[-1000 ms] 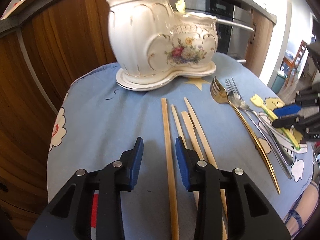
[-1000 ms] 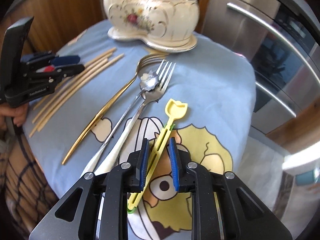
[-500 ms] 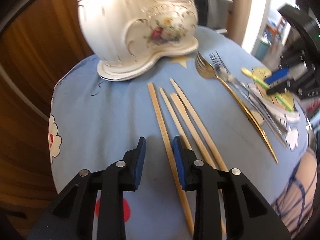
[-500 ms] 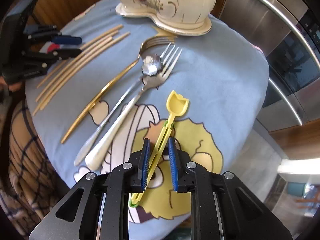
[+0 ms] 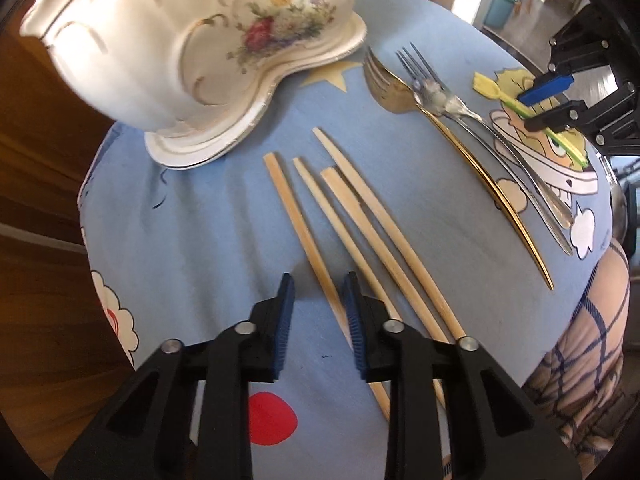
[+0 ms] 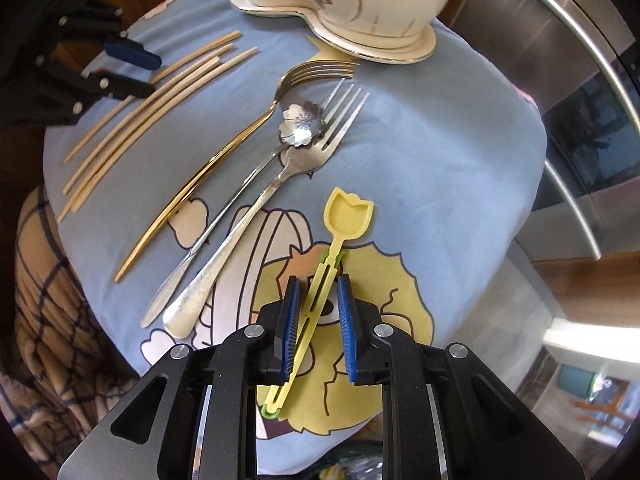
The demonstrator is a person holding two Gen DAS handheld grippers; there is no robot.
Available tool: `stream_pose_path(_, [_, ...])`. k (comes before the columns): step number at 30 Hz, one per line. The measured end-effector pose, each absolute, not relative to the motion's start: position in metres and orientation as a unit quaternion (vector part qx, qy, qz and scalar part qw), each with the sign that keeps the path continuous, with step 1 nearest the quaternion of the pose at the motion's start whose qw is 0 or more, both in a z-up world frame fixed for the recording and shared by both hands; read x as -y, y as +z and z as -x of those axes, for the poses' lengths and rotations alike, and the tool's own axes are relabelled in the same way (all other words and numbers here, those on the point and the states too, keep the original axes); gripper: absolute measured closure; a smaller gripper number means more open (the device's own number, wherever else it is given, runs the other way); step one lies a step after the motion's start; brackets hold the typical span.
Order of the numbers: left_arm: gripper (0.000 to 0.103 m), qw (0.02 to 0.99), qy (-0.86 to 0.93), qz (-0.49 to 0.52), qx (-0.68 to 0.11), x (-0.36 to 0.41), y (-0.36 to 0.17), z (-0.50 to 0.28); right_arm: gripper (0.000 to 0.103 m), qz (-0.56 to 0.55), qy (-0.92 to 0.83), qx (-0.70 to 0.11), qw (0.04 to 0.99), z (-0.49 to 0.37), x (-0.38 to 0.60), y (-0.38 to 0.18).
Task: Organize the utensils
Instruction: 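Grasp another chopstick with the left tool while the right tool grasps yellow tongs, then lift and drop the chopstick and yellow tongs into the ceramic holder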
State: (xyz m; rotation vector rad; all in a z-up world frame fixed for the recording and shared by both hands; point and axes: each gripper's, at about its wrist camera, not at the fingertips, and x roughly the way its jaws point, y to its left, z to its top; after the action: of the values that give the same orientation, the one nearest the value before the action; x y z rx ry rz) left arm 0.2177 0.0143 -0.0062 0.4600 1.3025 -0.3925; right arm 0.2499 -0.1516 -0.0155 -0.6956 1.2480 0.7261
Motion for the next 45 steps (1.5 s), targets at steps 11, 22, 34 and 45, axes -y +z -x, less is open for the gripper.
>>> stream_pose_path(11, [0.097,0.761,-0.179,-0.231,-0.58,-0.018,0.002,-0.201,0.093,0.292,0.326,-0.519,0.735,-0.233,0.164,-0.005])
stream_pose_path(22, [0.097,0.893,-0.146,-0.05,-0.423,-0.079,0.068,-0.166,0.093,0.14,0.35,-0.421,0.825,-0.233,0.178,0.045])
stream_pose_path(34, [0.097,0.973,-0.112,0.088,-0.18,-0.082,0.113,-0.143,0.093,-0.125,0.378,-0.265,0.878,-0.233,0.183,0.071])
stream_pose_path(45, [0.097,0.981,-0.103,0.159,-0.04,-0.092,0.138,-0.159,0.093,-0.247,0.377,-0.16,0.878,-0.25,0.16,0.075])
